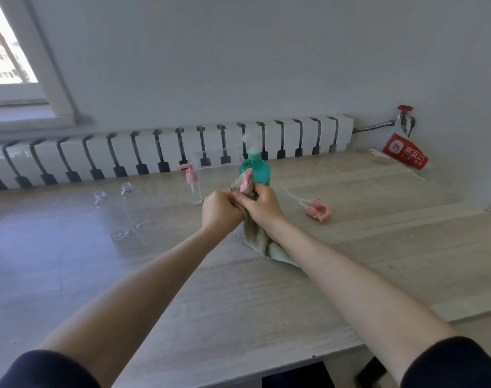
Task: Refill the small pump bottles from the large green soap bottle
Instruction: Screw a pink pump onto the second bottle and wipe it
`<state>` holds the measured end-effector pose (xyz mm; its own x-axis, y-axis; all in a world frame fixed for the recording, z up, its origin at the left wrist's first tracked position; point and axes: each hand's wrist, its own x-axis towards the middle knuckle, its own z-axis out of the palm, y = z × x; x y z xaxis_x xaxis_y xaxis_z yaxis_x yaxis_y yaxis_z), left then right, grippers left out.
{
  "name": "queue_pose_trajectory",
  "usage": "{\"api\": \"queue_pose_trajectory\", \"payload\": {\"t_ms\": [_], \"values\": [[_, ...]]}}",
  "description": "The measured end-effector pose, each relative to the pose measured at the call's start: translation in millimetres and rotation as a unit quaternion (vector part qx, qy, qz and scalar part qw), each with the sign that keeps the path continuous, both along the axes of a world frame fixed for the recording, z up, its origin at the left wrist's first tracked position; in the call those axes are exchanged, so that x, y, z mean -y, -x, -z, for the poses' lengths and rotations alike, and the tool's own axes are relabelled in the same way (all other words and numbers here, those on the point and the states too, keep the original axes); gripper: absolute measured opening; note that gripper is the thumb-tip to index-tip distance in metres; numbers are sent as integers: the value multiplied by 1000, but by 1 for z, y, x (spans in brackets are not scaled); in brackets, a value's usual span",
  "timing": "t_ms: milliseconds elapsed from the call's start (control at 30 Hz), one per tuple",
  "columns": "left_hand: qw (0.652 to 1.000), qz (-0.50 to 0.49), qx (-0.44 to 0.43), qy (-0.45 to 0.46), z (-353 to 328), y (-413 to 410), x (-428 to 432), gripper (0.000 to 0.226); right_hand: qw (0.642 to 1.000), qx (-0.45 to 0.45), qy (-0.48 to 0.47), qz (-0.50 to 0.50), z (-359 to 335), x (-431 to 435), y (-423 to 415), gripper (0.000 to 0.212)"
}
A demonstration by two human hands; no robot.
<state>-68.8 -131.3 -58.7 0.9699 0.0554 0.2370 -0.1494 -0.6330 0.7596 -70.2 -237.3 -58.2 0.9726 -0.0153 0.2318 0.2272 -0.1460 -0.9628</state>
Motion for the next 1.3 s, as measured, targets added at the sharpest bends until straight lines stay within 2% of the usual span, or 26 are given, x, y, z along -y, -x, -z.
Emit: {"api": "queue_pose_trajectory", "payload": {"t_ms": [100,267,367,467,567,633,700,733,767,833,900,933,967,1033,1100,1200,1300], "values": [[1000,4,5,20,3,0,-2,18,998,20,53,26,0,-10,-3,5],[998,36,-24,47,4,2,-7,16,990,42,134,8,0,-8,-5,11],[997,48,-24,49,4,2,-8,16,984,68,149,75,5,-8,-6,15],[996,53,-41,59,3,1,-9,22,982,30,169,79,8,-11,-4,25],[993,67,-57,84,6,3,-14,4,978,3,210,-7,12,2,-1,44],[991,69,-57,104,9,4,-20,15,966,-23,253,-42,18,15,0,49],[991,62,-60,103,10,3,-23,30,954,-63,292,-12,18,25,1,50],[993,54,-54,87,9,3,-23,37,958,-82,271,35,13,28,0,51],[996,40,-46,64,10,1,-22,43,967,-106,207,103,5,29,-1,52],[999,8,-24,26,11,0,-20,51,967,-160,0,198,-8,25,-5,54],[1000,-3,-8,22,13,0,-18,53,957,-165,-184,151,-16,18,-4,66],[1000,1,-7,23,14,1,-16,50,956,-142,-236,99,-12,11,-1,69],[1000,8,-10,19,15,0,-17,46,961,-112,-249,48,-4,5,4,64],[998,32,-48,12,18,1,-20,38,974,-65,-216,-21,11,-4,9,34],[991,80,-104,39,21,1,-26,44,992,-33,-117,-37,16,-2,15,16],[986,127,-109,20,22,0,-32,40,995,5,28,-95,17,-3,23,28],[990,122,-45,-46,19,1,-29,26,989,57,75,-114,17,-8,24,43]]}}
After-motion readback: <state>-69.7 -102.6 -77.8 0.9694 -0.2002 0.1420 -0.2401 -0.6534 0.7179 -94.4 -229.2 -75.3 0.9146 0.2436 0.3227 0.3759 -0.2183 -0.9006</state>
